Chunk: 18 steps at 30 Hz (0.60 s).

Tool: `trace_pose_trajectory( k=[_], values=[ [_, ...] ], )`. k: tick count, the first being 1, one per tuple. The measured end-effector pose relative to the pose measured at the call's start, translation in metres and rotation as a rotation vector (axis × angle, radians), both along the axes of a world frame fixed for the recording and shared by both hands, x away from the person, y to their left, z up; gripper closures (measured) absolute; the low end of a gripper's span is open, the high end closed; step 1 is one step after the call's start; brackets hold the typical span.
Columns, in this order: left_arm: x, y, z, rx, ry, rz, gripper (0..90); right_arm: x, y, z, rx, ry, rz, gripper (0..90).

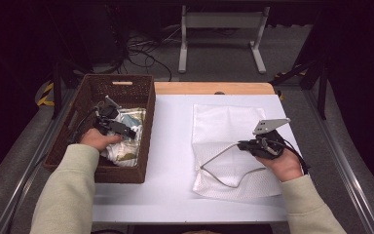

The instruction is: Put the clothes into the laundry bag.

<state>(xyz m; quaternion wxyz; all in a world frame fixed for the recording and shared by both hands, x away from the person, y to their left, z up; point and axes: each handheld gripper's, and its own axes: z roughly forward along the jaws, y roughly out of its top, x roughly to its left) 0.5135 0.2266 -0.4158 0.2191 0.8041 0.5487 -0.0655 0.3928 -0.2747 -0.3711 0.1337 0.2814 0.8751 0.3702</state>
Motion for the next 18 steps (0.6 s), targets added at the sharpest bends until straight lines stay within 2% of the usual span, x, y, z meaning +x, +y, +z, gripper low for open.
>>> trace_pose_trajectory(
  k=[5, 9, 10, 11, 14, 18],
  values=[
    [0.0, -0.003, -0.001, 0.01, 0.002, -0.01, 0.0, 0.0, 0.0, 0.0, 0.0, 0.001, -0.001, 87.7],
    [-0.001, -0.004, -0.001, 0.013, 0.001, -0.018, 3.9, 0.0, 0.0, 0.0, 0.001, 0.0, 0.0, 87.7],
    [-0.001, -0.004, 0.0, 0.015, 0.0, -0.021, 10.3, 0.0, 0.0, 0.0, 0.0, 0.0, 0.0, 87.7],
    [-0.002, -0.004, 0.001, 0.016, 0.0, -0.025, 10.3, 0.0, 0.0, 0.0, 0.001, 0.001, -0.001, 87.6],
    [-0.003, -0.004, 0.004, 0.028, -0.008, -0.041, 21.5, 0.0, 0.0, 0.0, 0.001, -0.002, 0.0, 87.7],
    [-0.005, -0.004, 0.01, 0.039, -0.021, -0.07, 42.3, 0.0, 0.0, 0.001, 0.001, -0.003, 0.0, 87.7]
  ],
)
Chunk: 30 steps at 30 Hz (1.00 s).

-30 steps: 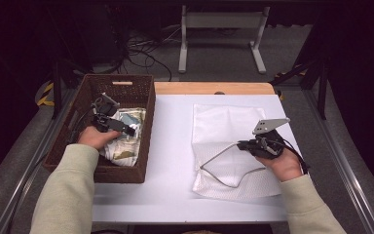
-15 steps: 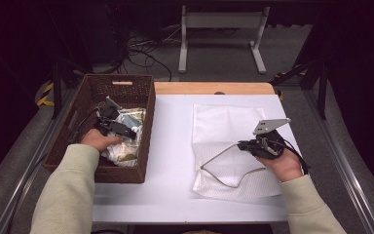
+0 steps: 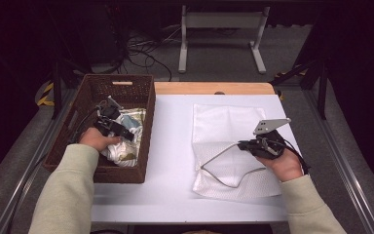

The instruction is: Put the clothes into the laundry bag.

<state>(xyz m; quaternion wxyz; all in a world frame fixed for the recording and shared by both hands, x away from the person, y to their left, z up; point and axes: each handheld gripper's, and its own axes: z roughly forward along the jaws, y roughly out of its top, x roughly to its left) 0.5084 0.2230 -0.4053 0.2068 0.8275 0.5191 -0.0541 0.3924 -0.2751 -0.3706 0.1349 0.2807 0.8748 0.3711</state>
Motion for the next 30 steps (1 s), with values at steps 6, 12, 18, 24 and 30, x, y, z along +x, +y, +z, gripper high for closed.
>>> trace_pose_trajectory(
  k=[6, 12, 18, 24, 30],
  values=[
    [0.0, 0.005, 0.007, -0.02, 0.018, 0.026, 56.0, 0.0, -0.001, 0.0, 0.002, -0.001, -0.002, 87.7],
    [-0.004, 0.007, 0.018, -0.007, -0.021, 0.033, 63.1, 0.0, -0.003, 0.001, 0.005, 0.001, -0.007, 87.7],
    [-0.011, 0.014, 0.036, -0.008, -0.111, 0.045, 66.5, 0.001, -0.003, 0.0, 0.004, 0.001, -0.007, 87.7],
    [-0.02, 0.025, 0.053, -0.053, -0.163, 0.074, 67.0, 0.001, -0.003, 0.0, 0.002, 0.001, -0.009, 87.8],
    [-0.029, 0.03, 0.072, -0.087, -0.213, 0.079, 67.2, 0.001, -0.002, -0.001, 0.0, 0.001, -0.007, 87.7]
  ],
)
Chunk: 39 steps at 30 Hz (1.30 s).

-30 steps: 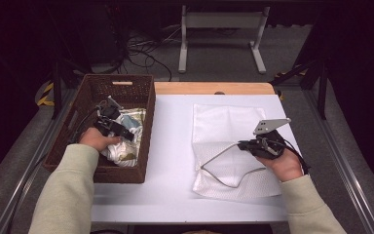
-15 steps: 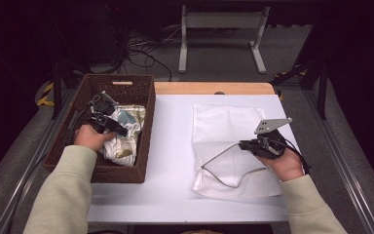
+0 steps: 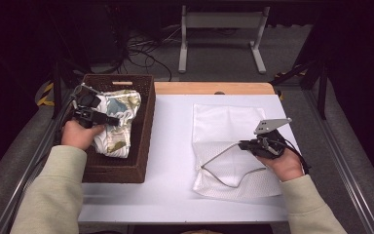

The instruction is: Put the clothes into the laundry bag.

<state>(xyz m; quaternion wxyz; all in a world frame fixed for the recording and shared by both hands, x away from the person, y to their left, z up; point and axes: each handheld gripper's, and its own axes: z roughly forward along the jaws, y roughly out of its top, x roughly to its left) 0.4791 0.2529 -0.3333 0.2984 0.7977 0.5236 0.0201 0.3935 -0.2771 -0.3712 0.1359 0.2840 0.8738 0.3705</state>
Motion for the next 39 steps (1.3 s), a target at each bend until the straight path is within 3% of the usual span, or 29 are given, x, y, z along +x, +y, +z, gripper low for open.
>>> trace_pose_trajectory(
  k=[7, 13, 22, 26, 38, 39],
  values=[
    [-0.011, -0.001, 0.028, -0.019, -0.059, -0.006, 67.2, 0.0, 0.0, 0.0, 0.001, 0.0, -0.001, 87.8],
    [-0.022, -0.011, 0.05, -0.047, -0.109, -0.044, 67.2, 0.001, 0.001, 0.0, 0.0, 0.002, 0.0, 87.8],
    [-0.038, -0.029, 0.078, -0.038, -0.168, -0.091, 67.3, 0.0, 0.001, 0.0, -0.001, 0.001, 0.0, 87.8],
    [-0.047, -0.038, 0.092, -0.051, -0.206, -0.131, 67.3, 0.0, 0.001, 0.0, -0.001, 0.001, 0.001, 87.8],
    [-0.065, -0.071, 0.105, -0.102, -0.226, -0.261, 67.2, 0.0, 0.001, 0.001, 0.003, -0.003, -0.001, 87.8],
    [-0.068, -0.078, 0.107, -0.114, -0.231, -0.294, 67.2, 0.0, 0.0, 0.001, 0.004, -0.004, -0.001, 87.8]
  ],
)
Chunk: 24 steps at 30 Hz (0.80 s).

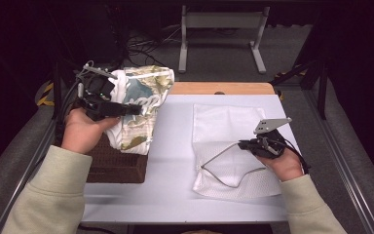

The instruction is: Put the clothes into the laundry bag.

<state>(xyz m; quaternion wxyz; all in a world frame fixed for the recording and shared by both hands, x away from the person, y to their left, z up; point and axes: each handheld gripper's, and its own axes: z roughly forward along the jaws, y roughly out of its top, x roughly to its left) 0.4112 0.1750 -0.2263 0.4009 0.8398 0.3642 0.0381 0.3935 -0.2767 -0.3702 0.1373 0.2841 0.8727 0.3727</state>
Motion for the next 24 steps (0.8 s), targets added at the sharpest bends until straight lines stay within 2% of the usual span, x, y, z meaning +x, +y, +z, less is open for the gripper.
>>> trace_pose_trajectory(
  k=[5, 8, 14, 24],
  values=[
    [-0.008, -0.014, 0.003, -0.018, -0.011, -0.042, 67.2, 0.0, 0.0, 0.001, 0.001, -0.002, -0.001, 87.8],
    [-0.014, -0.027, 0.006, -0.023, -0.02, -0.089, 67.2, 0.0, -0.001, 0.001, 0.003, -0.005, -0.001, 87.8],
    [-0.021, -0.043, 0.007, -0.028, -0.022, -0.14, 67.2, 0.0, -0.001, 0.002, 0.007, -0.007, -0.004, 87.8],
    [-0.029, -0.071, 0.006, -0.067, -0.018, -0.239, 67.2, 0.001, -0.003, 0.003, 0.013, -0.012, -0.007, 87.9]
  ],
)
